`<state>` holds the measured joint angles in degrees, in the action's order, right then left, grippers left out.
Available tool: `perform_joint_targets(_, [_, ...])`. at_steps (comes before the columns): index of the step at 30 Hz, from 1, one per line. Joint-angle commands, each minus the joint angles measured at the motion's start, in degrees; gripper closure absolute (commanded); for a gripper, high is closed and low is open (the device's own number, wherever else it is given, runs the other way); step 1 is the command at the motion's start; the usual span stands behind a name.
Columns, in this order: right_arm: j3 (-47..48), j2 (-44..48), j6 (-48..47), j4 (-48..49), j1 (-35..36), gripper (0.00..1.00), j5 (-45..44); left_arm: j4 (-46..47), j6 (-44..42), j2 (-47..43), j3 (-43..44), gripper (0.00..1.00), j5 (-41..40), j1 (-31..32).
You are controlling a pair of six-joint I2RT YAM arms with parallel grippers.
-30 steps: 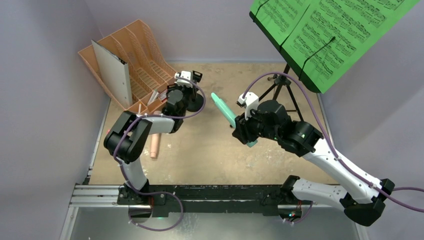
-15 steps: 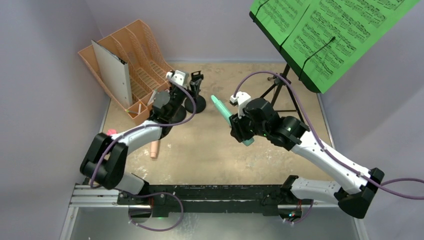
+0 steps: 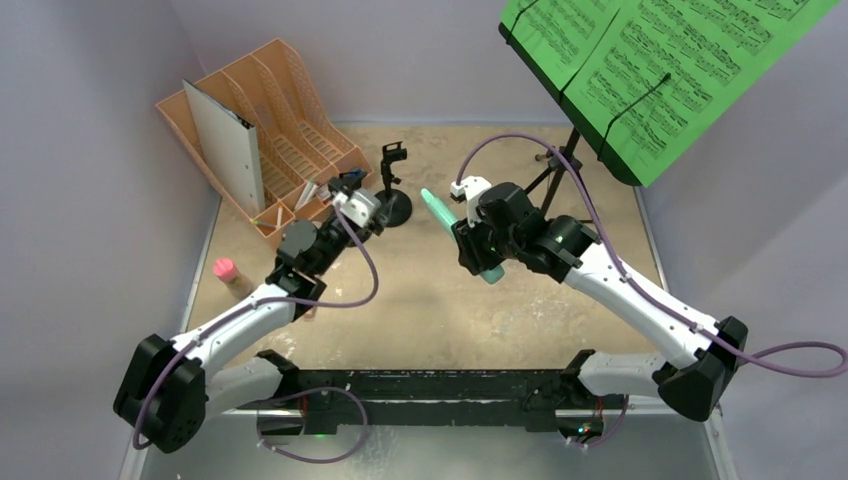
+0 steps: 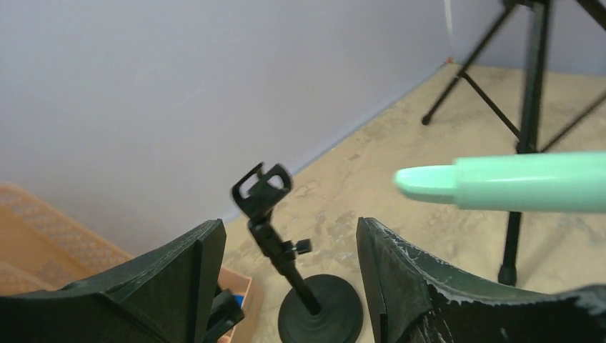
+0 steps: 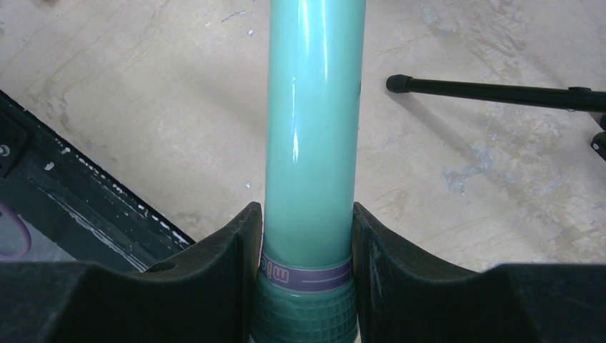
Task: Pack up the instrument practice props
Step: Place the microphone at the center of the board.
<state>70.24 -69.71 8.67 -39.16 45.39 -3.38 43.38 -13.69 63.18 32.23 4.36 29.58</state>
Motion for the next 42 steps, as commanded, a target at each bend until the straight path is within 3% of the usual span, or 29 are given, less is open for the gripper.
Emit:
perform_joint_targets(1, [3.29,-1.07,-2.12,-0.94,-0.27,1.0,3.09,-4.55,-17.18,-2.83,-1.83,0.29,4.76,5.46])
perform_joint_targets(7, [5.0,-3.07,-3.75,-1.7,-0.3,1.0,6.45,-6.32,-29.28,-3.66,-4.56,0.25,4.92,10.77])
perform_joint_targets(27, [6.05,-5.57,-7.59,-3.03,-0.22,1.0,16.56,-10.36,-44.07,0.96,-3.85,0.26,1.94,21.05])
perform_joint_targets(42, [5.96,-8.79,-8.42,-3.75,2.15,1.0,20.66,-11.91,-56.2,3.72,-4.04,0.36,-17.29,31.24])
